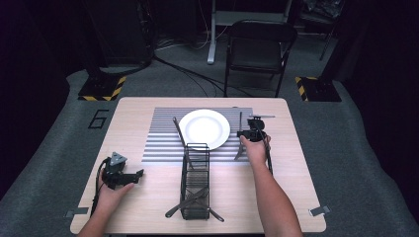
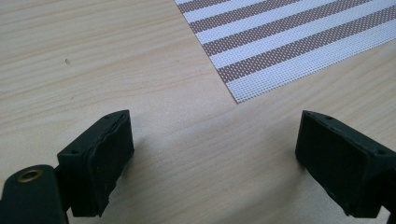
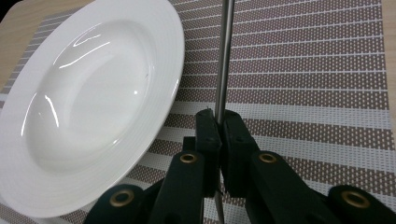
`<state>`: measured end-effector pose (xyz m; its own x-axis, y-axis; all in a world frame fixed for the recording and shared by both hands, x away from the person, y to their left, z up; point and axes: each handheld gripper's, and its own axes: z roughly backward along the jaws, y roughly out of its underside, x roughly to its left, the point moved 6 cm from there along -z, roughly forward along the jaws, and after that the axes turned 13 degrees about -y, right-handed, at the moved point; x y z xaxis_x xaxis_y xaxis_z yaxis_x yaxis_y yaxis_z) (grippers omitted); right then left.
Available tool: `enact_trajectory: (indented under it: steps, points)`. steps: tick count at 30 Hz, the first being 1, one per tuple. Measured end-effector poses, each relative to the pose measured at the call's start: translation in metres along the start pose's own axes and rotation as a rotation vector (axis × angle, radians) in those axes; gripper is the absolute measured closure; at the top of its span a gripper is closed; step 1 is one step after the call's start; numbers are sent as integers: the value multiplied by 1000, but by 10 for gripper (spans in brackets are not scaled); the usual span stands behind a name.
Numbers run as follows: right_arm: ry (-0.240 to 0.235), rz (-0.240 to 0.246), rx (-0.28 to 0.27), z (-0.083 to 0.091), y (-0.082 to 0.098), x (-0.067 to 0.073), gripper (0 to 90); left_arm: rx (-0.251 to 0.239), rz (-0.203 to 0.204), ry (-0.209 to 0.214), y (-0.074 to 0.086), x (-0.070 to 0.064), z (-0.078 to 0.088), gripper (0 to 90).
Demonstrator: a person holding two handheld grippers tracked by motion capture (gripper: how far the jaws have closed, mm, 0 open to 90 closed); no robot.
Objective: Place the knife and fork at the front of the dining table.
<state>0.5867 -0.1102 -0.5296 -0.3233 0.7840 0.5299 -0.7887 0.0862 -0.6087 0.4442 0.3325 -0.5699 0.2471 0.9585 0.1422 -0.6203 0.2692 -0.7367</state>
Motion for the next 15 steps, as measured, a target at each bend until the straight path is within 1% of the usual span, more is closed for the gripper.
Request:
enact_trajectory:
  steps: [1,3,4,5,6,8,9,12,15]
  points:
    - [5,-13,-5,-1,0,0,873,0,0,0,0,0,0,112]
    - [5,-19,-14,-2,0,-1,873,0,0,0,0,0,0,112]
    - [9,-44,-21,-3,0,-2,873,0,0,0,0,0,0,112]
    - [9,-44,-21,-3,0,-2,873,0,0,0,0,0,0,112]
    - [7,-62,-25,-4,0,-2,874,0,0,0,0,0,0,112]
    - [-6,-120,-52,-5,0,-7,874,0,0,0,0,0,0,112]
    - [-11,-133,-58,-6,-1,-8,874,0,0,0,0,0,0,112]
    - [-19,-153,-68,-7,-1,-10,874,0,0,0,0,0,0,112]
    - [-21,-155,-72,-9,-2,-12,874,0,0,0,0,0,0,112]
